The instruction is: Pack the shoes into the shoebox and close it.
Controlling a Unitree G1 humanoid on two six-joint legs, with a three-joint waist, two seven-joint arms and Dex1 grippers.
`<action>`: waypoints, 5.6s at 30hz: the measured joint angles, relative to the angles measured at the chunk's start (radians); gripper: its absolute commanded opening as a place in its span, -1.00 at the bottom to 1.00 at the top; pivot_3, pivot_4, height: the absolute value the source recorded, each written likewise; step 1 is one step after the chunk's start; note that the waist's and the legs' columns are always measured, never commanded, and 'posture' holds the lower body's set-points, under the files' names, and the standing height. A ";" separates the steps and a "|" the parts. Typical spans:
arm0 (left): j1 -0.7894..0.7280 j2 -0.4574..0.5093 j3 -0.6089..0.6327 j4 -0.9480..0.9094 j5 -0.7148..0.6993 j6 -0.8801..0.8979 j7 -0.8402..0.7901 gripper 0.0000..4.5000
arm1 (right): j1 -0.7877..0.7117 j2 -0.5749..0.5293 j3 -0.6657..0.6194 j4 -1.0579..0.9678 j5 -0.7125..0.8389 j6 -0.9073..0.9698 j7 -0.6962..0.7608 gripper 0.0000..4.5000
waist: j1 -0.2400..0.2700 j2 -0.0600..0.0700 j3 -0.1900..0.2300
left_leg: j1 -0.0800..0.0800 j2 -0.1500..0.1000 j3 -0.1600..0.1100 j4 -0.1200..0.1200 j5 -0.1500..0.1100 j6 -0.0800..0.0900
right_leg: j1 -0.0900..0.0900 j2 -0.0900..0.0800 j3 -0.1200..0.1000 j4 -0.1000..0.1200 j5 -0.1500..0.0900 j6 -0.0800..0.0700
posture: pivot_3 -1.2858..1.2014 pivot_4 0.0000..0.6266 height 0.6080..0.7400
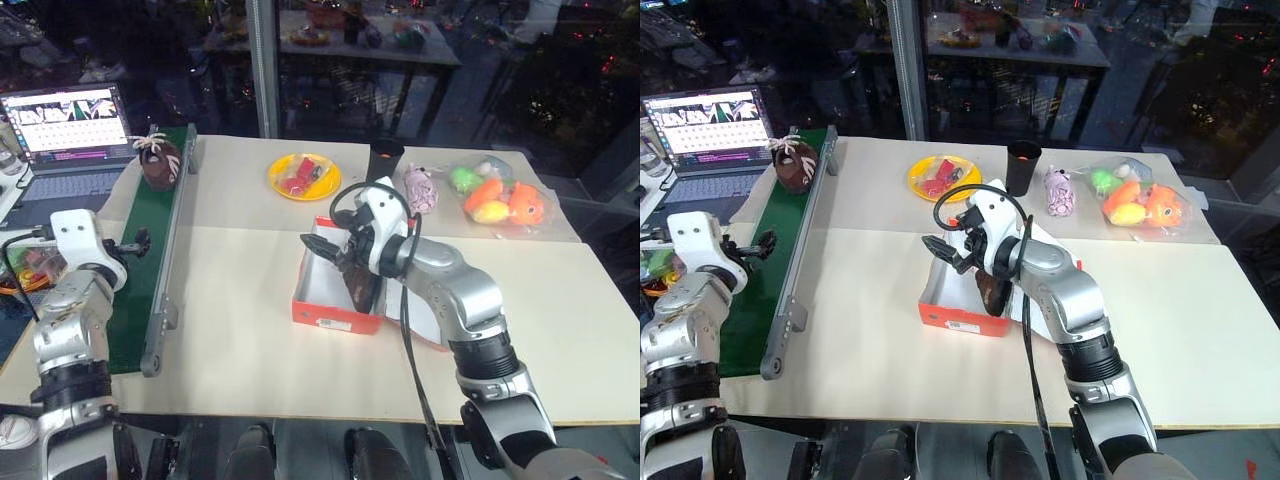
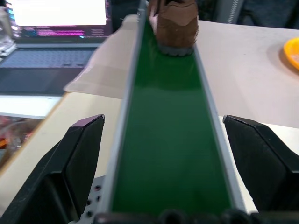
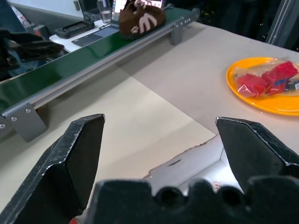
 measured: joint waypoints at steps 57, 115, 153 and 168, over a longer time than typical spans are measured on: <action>-0.327 -0.304 -0.374 -0.326 -0.254 0.248 -0.236 0.12 | -0.258 0.283 -0.672 0.168 0.706 0.276 -0.619 1.00 | -0.029 0.000 0.001 | -0.001 0.000 -0.003 0.001 0.007 0.004 | 0.003 0.001 0.000 0.001 0.001 0.002 | 0.03 -0.52 0.94; -0.191 -0.157 -0.214 -0.425 -0.241 0.348 -0.064 1.00 | -0.186 -0.144 0.226 0.423 0.044 0.275 -0.022 0.05 | -0.007 0.001 0.001 | 0.000 0.000 -0.003 0.002 0.007 0.004 | 0.006 0.001 0.000 -0.003 0.001 0.002 | 0.03 -0.52 0.94; -0.224 -0.032 -0.371 -0.412 -0.215 0.403 -0.323 1.00 | -0.119 -0.183 0.064 0.175 0.005 0.290 0.055 -0.97 | -0.023 0.001 0.001 | -0.001 0.000 -0.002 0.000 0.007 0.004 | 0.002 0.001 0.001 -0.001 0.001 0.002 | 0.03 -0.52 0.94; -0.110 0.253 -0.373 -0.610 -0.356 0.503 -0.634 1.00 | -0.124 -0.151 0.099 0.261 -0.056 0.199 0.129 -0.97 | -0.025 0.001 0.001 | -0.001 0.000 -0.002 0.000 0.007 0.004 | 0.002 0.001 0.001 -0.001 0.000 0.002 | 0.03 -0.52 0.94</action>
